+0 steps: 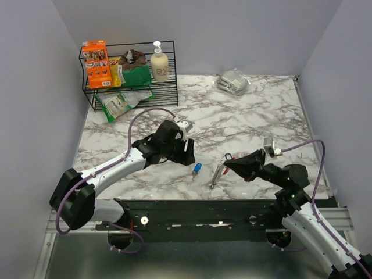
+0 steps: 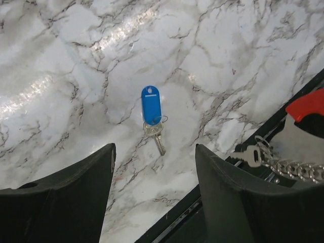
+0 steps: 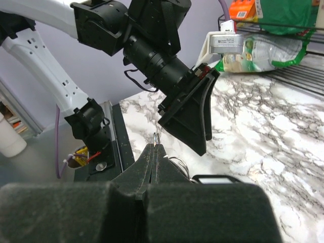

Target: Put the keys on the keyring

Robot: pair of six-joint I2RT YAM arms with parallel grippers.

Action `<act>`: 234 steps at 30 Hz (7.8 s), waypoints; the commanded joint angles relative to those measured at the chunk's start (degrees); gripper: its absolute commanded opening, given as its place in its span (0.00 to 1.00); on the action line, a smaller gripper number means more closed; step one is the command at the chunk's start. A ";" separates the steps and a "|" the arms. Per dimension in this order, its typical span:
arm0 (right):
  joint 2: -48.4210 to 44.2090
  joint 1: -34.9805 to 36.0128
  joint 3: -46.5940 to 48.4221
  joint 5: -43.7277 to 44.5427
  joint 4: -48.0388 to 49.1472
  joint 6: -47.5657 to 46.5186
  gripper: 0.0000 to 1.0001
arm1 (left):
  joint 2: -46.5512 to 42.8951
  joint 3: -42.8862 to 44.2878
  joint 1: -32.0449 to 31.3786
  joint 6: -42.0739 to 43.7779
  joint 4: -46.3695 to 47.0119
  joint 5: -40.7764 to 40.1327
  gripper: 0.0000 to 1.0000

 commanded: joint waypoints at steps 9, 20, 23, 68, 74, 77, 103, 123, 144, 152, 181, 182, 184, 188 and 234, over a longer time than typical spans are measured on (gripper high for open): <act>2.67 0.15 -1.04 -6.98 2.19 -1.04 0.00 | -17.12 -6.10 -1.94 2.59 19.37 11.38 0.74; 10.50 0.15 1.07 -13.14 9.41 1.69 0.00 | -17.39 -4.17 -1.94 2.76 21.26 21.78 0.65; 9.10 0.15 1.24 -10.60 6.61 0.46 0.00 | -16.17 -3.73 -1.94 2.58 17.22 13.00 0.65; 6.28 0.15 -9.30 0.75 3.78 -0.42 0.00 | 17.48 4.96 -9.23 -4.27 -0.01 -9.42 0.55; 4.80 0.15 -9.74 0.92 2.82 -0.34 0.00 | 22.06 10.59 -12.05 -6.20 -4.93 -15.66 0.56; 3.91 0.07 -9.83 1.27 2.20 -0.51 0.00 | 23.64 13.32 -12.40 -7.87 -8.44 -18.47 0.57; 2.41 0.15 -10.89 1.18 0.88 -1.30 0.00 | 29.80 19.21 -14.25 -8.76 -14.60 -20.51 0.35; 2.33 0.24 -10.97 0.57 1.15 -0.86 0.00 | 23.65 17.63 -14.33 -6.38 -14.61 -22.62 0.50; 1.36 0.07 -11.41 0.48 0.36 -1.04 0.00 | 31.47 22.55 -16.00 -6.47 -15.57 -22.80 0.48; 1.36 0.07 -11.24 0.39 0.09 -1.13 0.00 | 32.26 22.11 -16.53 -5.33 -14.60 -21.91 0.26; 1.54 0.15 -10.97 -0.13 0.09 -0.69 0.00 | 22.78 13.42 -14.60 -8.22 -12.06 -26.13 0.00; 1.62 0.15 -11.06 -0.13 0.18 -0.69 0.00 | 21.29 13.15 -14.51 -8.40 -11.88 -26.22 0.00; 1.62 0.15 -11.06 -0.22 0.27 -0.69 0.00 | 19.97 12.54 -13.99 -8.75 -11.18 -26.31 0.00; 1.71 0.15 -11.24 -0.31 0.44 -0.60 0.00 | 18.21 11.39 -12.67 -9.19 -10.65 -26.40 0.00; 1.63 0.15 -11.32 -0.31 0.27 -0.78 0.00 | 23.57 8.93 -10.47 -1.02 -6.34 -10.05 0.22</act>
